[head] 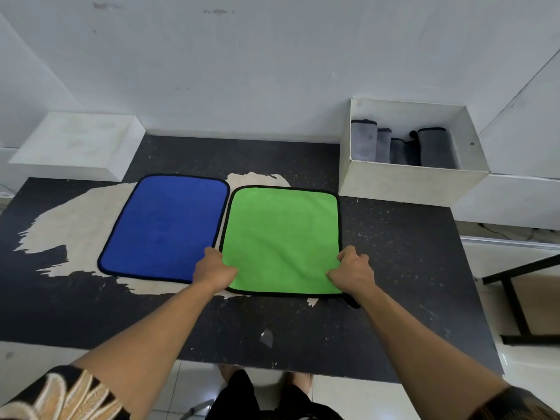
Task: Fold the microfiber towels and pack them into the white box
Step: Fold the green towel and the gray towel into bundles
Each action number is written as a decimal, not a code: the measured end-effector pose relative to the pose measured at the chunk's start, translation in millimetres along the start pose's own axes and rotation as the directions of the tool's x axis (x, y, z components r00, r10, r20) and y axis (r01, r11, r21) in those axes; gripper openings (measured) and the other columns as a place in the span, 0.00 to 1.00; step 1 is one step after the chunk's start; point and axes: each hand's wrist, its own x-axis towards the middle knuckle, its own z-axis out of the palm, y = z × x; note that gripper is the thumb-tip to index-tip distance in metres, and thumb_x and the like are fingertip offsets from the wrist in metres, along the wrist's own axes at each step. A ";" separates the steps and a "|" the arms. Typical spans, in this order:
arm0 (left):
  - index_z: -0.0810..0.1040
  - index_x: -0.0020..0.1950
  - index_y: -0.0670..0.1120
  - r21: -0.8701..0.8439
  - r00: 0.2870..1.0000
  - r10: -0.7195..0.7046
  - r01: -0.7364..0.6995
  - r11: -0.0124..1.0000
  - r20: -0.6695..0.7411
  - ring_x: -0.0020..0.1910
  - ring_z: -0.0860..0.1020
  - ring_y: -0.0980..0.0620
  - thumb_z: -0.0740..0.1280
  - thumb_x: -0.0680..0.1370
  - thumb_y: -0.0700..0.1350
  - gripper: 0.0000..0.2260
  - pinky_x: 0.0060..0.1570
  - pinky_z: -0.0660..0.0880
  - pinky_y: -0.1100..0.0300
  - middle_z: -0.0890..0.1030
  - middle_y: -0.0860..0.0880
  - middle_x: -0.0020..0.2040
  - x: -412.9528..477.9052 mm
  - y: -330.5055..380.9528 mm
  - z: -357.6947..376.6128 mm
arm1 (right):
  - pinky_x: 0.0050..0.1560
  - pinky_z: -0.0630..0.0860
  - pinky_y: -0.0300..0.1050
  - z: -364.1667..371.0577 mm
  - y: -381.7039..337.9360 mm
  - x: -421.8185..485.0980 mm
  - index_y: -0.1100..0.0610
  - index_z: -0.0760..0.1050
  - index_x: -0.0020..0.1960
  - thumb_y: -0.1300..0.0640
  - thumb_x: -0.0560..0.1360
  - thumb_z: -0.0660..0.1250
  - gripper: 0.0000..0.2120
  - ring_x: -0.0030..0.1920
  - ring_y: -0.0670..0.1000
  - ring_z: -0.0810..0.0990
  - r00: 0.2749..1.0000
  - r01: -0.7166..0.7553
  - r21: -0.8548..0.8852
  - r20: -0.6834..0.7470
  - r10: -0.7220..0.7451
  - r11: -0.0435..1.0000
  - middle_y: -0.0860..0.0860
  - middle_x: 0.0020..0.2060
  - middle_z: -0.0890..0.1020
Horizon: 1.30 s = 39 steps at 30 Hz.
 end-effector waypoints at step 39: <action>0.75 0.63 0.43 0.781 0.709 0.652 -0.557 0.283 0.269 0.53 0.74 0.50 0.67 0.74 0.32 0.18 0.54 0.75 0.58 0.75 0.47 0.59 -28.1 -35.1 3.8 | 0.32 0.76 0.50 40.0 36.6 -45.5 0.57 0.76 0.43 0.64 0.69 0.61 0.07 0.36 0.56 0.76 0.722 0.484 -0.673 -0.054 -0.690 0.559 0.55 0.37 0.78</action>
